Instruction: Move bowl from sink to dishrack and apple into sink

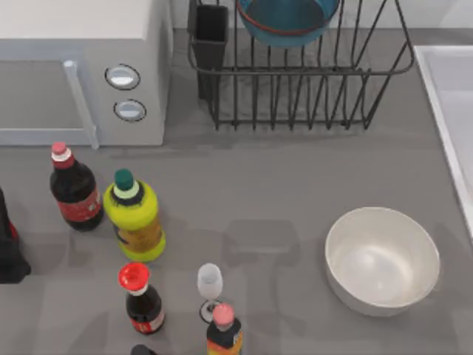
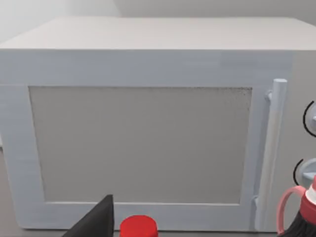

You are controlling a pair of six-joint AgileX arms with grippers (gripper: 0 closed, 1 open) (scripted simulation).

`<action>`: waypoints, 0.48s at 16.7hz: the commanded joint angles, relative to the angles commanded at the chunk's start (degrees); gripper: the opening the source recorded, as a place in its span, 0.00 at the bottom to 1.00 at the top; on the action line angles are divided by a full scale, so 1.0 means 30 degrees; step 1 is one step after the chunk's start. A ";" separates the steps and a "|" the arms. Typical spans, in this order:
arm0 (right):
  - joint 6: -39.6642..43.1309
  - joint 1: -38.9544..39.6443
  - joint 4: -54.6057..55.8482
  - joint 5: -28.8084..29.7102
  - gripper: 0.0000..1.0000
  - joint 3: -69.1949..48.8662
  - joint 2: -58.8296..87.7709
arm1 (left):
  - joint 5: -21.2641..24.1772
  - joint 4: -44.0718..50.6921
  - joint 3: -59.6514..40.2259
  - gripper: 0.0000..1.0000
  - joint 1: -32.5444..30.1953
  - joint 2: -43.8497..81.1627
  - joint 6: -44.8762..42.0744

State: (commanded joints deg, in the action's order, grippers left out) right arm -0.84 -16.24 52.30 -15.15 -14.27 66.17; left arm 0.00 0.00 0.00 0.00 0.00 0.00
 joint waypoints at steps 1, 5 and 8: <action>-0.0028 0.0486 -0.1771 0.0452 1.00 0.0570 -0.2315 | 0.0000 0.0000 0.0000 1.00 0.0000 0.0000 0.0000; -0.0068 0.2426 -0.8490 0.2263 1.00 0.2650 -1.1116 | 0.0000 0.0000 0.0000 1.00 0.0000 0.0000 0.0000; 0.0009 0.3743 -1.2679 0.3495 1.00 0.3783 -1.6428 | 0.0000 0.0000 0.0000 1.00 0.0000 0.0000 0.0000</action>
State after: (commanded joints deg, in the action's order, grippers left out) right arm -0.82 -5.01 14.26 -4.67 -2.92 16.88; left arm 0.00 0.00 0.00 0.00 0.00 0.00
